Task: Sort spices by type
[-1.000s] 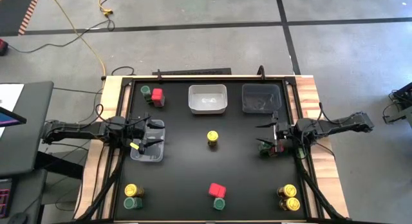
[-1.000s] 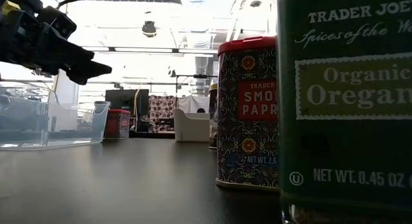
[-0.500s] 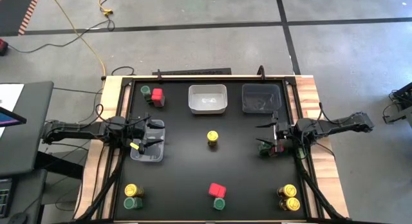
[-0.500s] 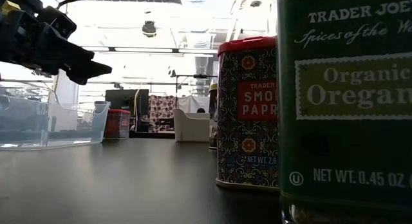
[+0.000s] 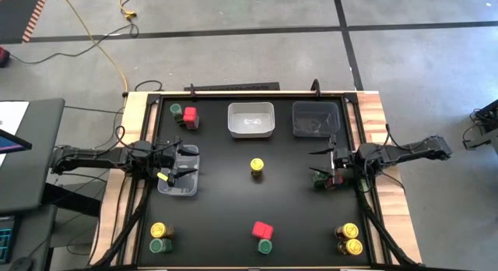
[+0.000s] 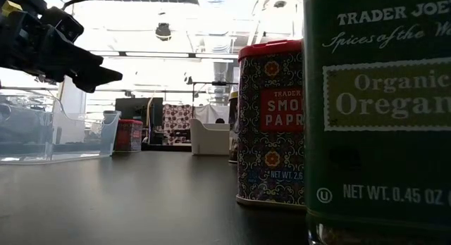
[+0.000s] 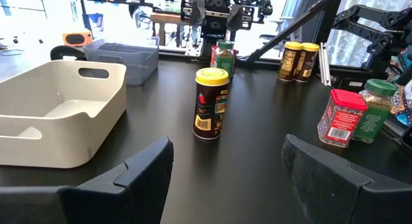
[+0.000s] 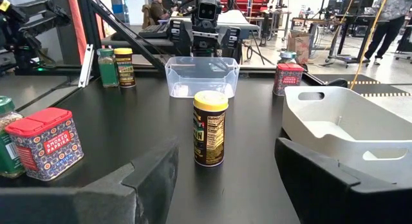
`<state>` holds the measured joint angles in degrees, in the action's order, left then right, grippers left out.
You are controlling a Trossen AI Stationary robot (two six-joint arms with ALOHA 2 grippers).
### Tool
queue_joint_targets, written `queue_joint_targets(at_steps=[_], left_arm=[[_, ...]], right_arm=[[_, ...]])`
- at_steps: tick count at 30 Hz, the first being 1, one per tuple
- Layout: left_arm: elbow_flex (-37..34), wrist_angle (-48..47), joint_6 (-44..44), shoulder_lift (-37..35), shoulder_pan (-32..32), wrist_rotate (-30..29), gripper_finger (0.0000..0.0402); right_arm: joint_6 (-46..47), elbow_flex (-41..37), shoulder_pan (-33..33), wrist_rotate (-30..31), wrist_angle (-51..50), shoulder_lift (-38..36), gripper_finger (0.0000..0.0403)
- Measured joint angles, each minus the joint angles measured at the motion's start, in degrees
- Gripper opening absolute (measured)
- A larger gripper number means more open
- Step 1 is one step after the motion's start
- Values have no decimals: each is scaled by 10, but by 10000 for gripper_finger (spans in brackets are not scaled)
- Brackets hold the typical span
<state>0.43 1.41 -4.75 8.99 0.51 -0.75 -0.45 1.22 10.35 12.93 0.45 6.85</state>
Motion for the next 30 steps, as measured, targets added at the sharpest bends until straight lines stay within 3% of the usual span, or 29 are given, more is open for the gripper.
queue_joint_targets(at_steps=[22,30], left_arm=[[0,0,0,0,0,0,279],[0,0,0,0,0,0,279]], right_arm=[[0,0,0,1,0,0,285],[7,-3,0,4,43,0,285]])
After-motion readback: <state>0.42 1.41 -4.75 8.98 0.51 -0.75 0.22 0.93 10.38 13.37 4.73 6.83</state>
